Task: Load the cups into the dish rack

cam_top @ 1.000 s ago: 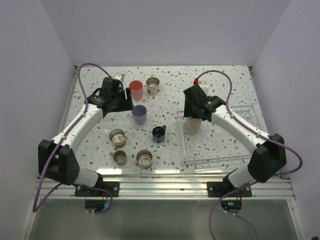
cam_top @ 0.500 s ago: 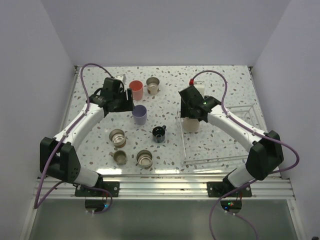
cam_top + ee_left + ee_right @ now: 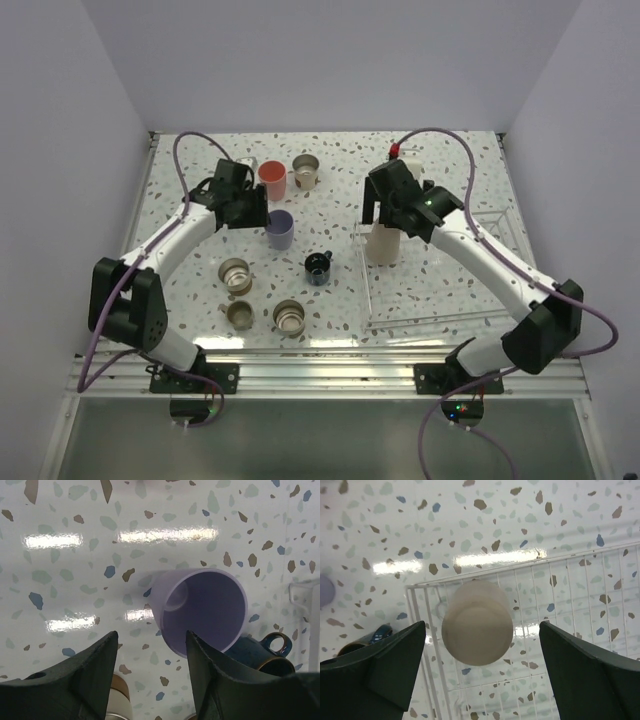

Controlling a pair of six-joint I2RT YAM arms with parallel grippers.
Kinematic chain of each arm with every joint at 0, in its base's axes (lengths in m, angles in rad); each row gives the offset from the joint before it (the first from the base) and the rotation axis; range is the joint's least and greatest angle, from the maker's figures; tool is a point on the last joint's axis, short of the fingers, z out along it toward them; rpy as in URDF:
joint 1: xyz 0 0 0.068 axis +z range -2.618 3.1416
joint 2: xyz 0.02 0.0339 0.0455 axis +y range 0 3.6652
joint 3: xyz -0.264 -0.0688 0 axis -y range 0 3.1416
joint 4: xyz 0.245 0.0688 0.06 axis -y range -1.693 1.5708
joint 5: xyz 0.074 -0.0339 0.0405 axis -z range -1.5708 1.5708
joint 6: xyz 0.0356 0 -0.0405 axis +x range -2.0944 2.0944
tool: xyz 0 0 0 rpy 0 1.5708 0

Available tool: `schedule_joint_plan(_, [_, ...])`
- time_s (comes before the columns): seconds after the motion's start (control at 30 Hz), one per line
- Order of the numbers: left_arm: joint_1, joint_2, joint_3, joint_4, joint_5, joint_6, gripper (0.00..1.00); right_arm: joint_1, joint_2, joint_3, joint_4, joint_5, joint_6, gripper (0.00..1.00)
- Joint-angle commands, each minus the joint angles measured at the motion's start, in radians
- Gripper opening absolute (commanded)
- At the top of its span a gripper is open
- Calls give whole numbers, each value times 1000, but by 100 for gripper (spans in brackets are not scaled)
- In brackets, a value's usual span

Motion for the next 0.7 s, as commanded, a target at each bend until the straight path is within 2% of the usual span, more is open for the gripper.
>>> schedule_joint_plan(0.0, [2, 44, -7, 50, 15, 37, 60, 7, -112, 100, -48, 55, -6, 99])
schedule_joint_plan(0.13, [2, 84, -13, 85, 23, 32, 51, 5, -158, 177, -112, 59, -3, 99])
schedule_joint_plan(0.23, [2, 118, -4, 105, 40, 22, 36, 5, -194, 203, -142, 55, 5, 99])
schedule_joint_plan(0.27, [2, 124, 2, 107, 44, 15, 26, 5, -201, 209, -149, 58, 5, 99])
schedule_joint_plan(0.3, [2, 135, 7, 109, 55, 12, 20, 7, -211, 217, -159, 60, 5, 98])
schedule_joint_plan(0.47, [1, 140, 49, 95, 72, 3, 2, 7, -252, 263, -195, 65, -7, 99])
schedule_joint_plan(0.67, [1, 89, 186, 12, 70, -8, 0, 7, -266, 360, -211, -36, 8, 99])
